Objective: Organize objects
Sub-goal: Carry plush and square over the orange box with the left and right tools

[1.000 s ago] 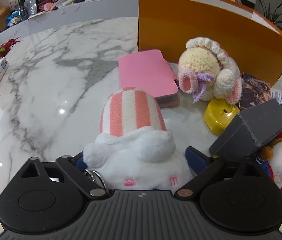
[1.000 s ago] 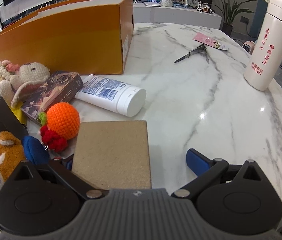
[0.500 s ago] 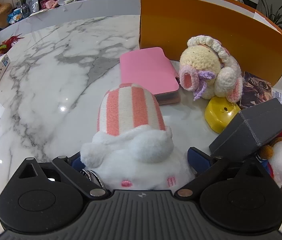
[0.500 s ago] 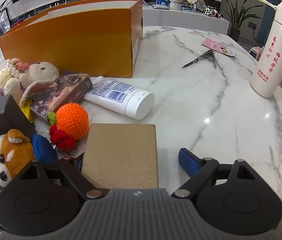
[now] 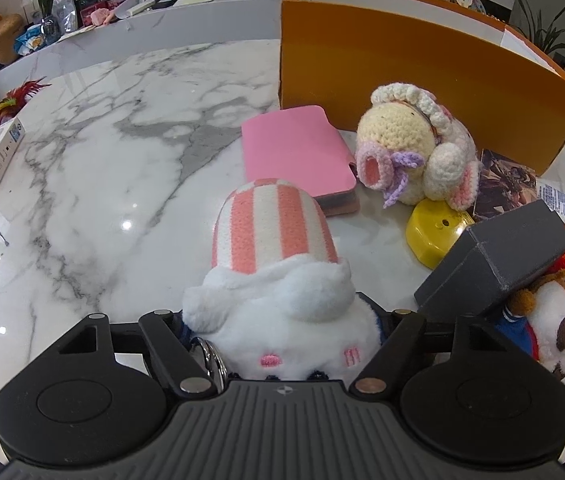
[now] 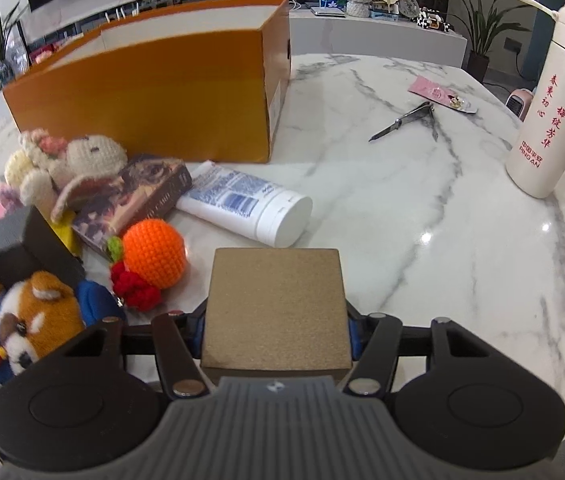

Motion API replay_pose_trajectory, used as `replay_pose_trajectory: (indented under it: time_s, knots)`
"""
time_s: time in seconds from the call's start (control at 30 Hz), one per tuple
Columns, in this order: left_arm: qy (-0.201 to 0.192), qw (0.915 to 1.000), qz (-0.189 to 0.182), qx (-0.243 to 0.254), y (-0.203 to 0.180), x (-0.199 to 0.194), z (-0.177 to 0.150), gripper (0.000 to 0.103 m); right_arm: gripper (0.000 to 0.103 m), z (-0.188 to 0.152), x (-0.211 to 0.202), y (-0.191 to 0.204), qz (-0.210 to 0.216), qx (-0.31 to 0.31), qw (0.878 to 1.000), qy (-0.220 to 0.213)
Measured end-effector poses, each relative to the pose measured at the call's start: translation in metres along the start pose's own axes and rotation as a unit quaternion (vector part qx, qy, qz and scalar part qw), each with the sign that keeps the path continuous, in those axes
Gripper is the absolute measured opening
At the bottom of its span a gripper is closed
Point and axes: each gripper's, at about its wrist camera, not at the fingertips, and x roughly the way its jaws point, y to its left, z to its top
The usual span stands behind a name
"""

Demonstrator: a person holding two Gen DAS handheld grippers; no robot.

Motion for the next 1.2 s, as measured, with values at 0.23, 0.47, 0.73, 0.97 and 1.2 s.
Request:
replay_pose_trajectory:
  time_s: [0.23, 0.47, 0.73, 0.97, 1.2]
  knots:
    - [-0.040, 0.9992, 0.010, 0.002, 0.007, -0.021, 0.006, 0.086, 0.061, 0.005, -0.013, -0.003, 0.017, 0.009, 1.000, -0.018]
    - [-0.075, 0.9969, -0.019, -0.019, 0.014, -0.042, 0.017, 0.086, 0.061, 0.015, -0.043, -0.001, 0.044, 0.003, 0.997, -0.065]
    - [-0.152, 0.9877, -0.036, -0.003, 0.004, -0.088, 0.074, 0.086, 0.061, 0.072, -0.086, 0.010, 0.088, -0.015, 0.986, -0.140]
    - [-0.140, 0.9858, -0.073, 0.057, -0.040, -0.081, 0.203, 0.086, 0.061, 0.195, -0.062, 0.032, 0.131, -0.043, 0.983, -0.124]
    - [-0.048, 0.9908, -0.086, 0.093, -0.089, 0.007, 0.295, 0.086, 0.061, 0.264, 0.018, 0.059, 0.153, -0.082, 0.985, -0.015]
